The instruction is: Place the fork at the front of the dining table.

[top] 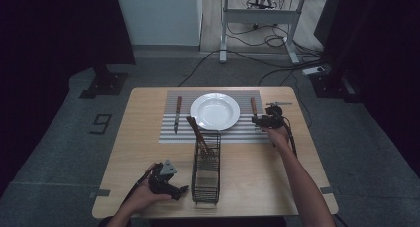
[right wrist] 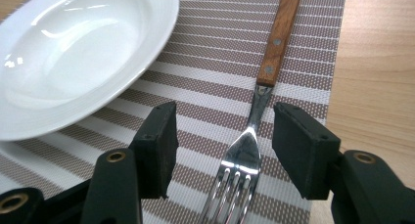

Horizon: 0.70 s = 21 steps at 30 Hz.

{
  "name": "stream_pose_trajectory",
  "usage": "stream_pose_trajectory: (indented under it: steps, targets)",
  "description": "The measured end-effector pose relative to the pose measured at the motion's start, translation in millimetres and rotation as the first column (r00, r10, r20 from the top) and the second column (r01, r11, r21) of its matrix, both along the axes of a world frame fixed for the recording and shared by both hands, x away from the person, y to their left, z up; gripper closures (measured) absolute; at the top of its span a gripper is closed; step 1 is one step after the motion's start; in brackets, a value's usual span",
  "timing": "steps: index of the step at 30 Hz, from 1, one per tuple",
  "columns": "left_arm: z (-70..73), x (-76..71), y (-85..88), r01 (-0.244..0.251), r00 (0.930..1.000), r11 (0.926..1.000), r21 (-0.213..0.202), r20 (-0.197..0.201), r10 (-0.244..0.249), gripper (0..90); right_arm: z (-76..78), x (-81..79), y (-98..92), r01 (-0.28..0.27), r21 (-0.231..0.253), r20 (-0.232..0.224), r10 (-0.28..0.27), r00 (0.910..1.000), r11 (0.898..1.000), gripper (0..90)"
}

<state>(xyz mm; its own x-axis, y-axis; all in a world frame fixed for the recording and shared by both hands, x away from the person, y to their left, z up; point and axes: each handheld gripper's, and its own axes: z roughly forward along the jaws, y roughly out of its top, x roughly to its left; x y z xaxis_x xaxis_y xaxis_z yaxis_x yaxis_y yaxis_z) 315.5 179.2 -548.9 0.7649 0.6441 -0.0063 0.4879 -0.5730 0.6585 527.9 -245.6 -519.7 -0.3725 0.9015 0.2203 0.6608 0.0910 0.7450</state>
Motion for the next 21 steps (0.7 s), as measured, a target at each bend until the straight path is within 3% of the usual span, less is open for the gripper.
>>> stream_pose_trajectory:
  steps: [7,14,21]
  targets:
    - [0.0,0.0,0.0,0.0,1.0,1.0,0.0,0.0,0.0,0.0,10.6,-21.2,-6.0,-0.033,0.016,0.021,0.032,0.9993,0.999,42.9]
    - [0.0,0.1,0.0,0.0,1.0,1.0,0.0,0.0,0.0,0.0,27.4,-53.6,-12.1,-0.079,0.019,0.058,0.078,0.9952,0.997,42.3]
    - [0.0,0.0,0.0,0.0,1.0,1.0,0.0,0.0,0.0,0.0,40.6,-89.8,-6.2,-0.153,0.027,0.106,0.149,0.9831,0.988,42.1]
